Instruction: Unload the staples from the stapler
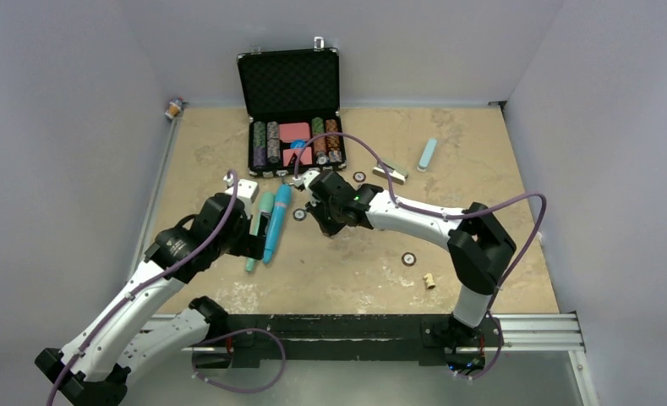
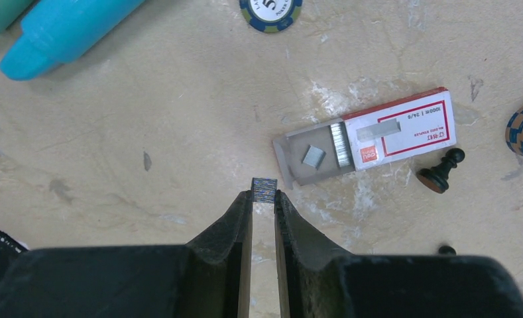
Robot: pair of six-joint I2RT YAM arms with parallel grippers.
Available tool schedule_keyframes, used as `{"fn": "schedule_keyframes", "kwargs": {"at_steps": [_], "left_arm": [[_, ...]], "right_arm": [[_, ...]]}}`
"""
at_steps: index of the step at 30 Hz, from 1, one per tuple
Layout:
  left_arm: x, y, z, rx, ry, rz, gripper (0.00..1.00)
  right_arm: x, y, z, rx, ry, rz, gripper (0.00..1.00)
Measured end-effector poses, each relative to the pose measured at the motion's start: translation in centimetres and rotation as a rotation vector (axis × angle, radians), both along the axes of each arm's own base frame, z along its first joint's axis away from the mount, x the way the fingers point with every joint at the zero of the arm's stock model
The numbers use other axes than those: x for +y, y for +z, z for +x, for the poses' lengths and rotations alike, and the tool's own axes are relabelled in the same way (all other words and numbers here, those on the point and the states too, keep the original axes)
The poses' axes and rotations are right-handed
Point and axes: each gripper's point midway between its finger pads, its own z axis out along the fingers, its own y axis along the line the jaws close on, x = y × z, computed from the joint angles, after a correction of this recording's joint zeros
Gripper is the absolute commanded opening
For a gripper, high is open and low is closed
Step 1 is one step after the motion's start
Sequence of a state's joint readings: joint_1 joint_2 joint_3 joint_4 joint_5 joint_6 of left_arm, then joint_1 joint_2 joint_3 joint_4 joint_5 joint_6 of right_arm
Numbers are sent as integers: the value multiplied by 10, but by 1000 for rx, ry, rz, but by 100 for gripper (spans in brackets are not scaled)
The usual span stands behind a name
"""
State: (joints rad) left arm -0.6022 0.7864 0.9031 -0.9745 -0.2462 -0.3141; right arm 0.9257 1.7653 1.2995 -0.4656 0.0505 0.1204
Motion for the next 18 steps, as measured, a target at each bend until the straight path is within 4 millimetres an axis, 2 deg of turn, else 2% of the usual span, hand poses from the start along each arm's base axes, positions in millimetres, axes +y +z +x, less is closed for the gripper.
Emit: {"fn": "schedule_keyframes", "kwargs": {"at_steps": [11,18], "left_arm": [[-1,-1,0,4,-2,-1,97],[-1,-2,0,9,-3,3,97]], "right_arm": [[-10,-12,19,-2,-58,-40,0],[-15,-32,28,24,-79,-79,0]]}}
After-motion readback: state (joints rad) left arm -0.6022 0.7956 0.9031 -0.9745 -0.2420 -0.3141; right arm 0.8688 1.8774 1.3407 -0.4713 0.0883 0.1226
